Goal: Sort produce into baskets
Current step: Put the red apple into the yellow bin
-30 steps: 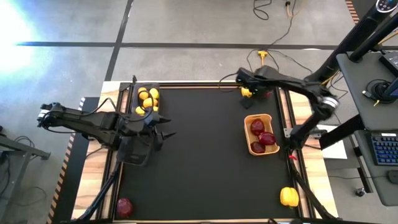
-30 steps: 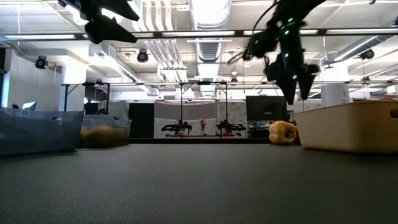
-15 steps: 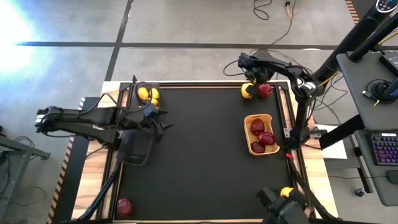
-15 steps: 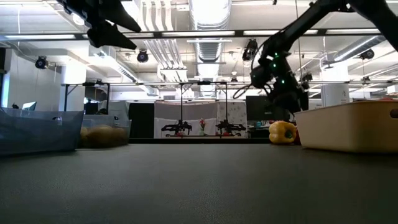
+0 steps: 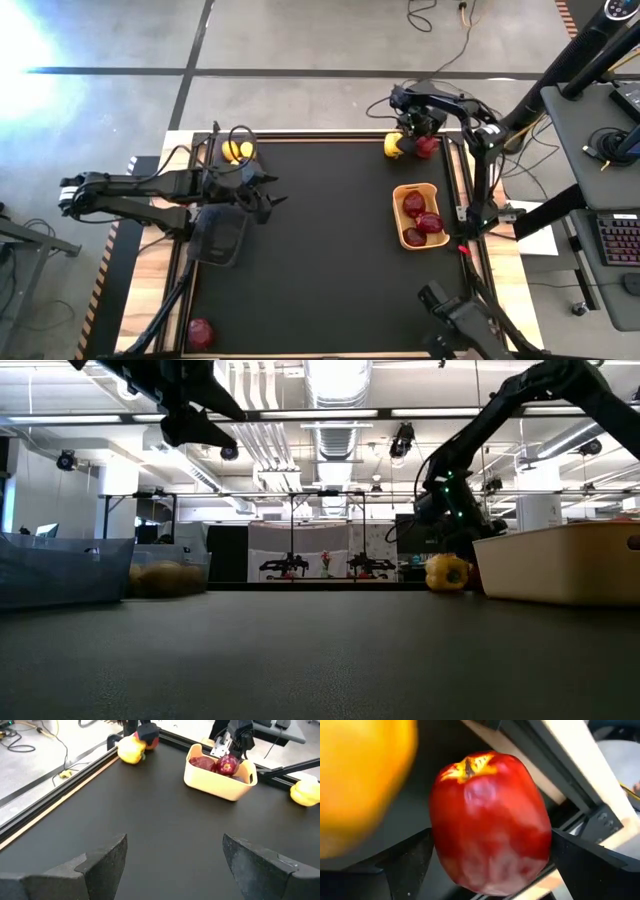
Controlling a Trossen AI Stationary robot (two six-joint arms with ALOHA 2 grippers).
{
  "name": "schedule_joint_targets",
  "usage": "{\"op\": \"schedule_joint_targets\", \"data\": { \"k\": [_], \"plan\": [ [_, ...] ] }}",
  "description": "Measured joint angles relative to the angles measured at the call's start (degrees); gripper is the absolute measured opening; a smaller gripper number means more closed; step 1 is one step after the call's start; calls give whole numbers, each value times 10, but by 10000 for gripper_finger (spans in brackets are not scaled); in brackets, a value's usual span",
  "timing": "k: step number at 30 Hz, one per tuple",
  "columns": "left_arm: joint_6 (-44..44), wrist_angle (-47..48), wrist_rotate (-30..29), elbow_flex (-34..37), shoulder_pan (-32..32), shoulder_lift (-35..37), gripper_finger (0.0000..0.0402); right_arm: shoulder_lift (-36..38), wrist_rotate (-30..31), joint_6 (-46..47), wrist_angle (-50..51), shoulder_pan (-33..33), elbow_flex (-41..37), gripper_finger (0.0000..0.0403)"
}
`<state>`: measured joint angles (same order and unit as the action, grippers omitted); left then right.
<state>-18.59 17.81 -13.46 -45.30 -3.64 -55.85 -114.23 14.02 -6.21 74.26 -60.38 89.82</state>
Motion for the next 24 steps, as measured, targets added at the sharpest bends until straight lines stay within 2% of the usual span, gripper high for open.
{"op": "schedule_joint_targets", "data": {
  "k": [8,13,19,24],
  "plan": [
    [-13,-3,6,0,0,-5,310,-24,9,32,5,0,-8,370],
    [-18,-4,6,0,0,-5,310,-9,-4,33,0,-1,-10,342],
    [-19,-25,6,0,0,-4,310,33,-32,37,3,3,-12,341],
    [-19,-50,6,0,0,-4,310,113,-74,60,42,42,-12,341]
  ]
}}
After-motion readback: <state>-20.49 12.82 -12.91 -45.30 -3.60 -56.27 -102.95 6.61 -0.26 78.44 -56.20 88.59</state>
